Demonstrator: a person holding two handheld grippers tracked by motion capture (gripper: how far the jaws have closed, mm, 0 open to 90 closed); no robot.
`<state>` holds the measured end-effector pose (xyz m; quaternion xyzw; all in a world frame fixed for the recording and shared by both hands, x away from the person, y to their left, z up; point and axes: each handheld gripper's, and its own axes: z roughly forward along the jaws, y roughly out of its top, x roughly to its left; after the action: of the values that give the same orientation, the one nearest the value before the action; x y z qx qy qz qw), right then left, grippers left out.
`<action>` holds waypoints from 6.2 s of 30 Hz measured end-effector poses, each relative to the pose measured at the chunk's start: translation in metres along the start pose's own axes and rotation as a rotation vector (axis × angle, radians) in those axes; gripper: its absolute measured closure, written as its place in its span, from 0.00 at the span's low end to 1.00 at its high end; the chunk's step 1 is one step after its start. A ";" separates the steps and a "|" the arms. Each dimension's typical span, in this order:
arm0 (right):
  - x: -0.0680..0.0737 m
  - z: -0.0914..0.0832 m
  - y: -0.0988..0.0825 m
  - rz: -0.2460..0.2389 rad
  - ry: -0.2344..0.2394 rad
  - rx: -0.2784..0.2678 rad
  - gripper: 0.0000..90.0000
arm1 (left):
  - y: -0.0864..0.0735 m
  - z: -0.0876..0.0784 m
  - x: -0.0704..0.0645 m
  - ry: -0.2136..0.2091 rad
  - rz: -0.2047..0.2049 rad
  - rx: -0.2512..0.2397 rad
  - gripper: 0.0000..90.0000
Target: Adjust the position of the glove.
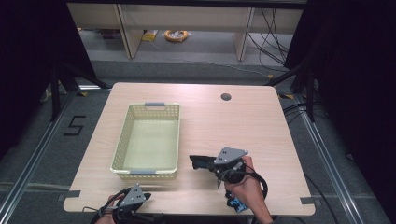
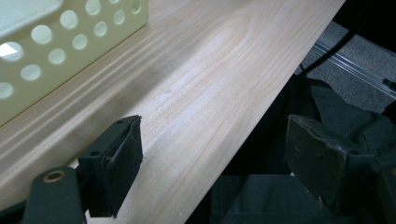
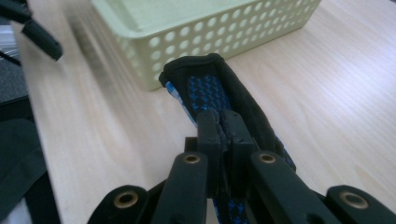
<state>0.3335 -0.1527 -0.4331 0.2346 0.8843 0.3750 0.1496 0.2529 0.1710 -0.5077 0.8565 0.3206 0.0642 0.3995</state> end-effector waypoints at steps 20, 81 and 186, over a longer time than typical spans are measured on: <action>0.042 0.044 -0.041 0.029 0.114 0.163 0.91 | 0.000 0.000 0.000 0.003 0.001 0.001 0.21; -0.025 -0.056 -0.123 0.497 -0.125 0.090 0.95 | 0.000 0.002 -0.001 0.000 0.006 0.007 0.21; -0.017 0.011 -0.016 0.317 0.007 0.128 0.59 | 0.081 0.087 -0.019 -0.130 -0.077 -0.022 0.88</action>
<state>0.3474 -0.1651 -0.4508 0.3788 0.8588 0.3376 0.0703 0.3102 0.0650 -0.5050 0.8414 0.3260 -0.0034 0.4311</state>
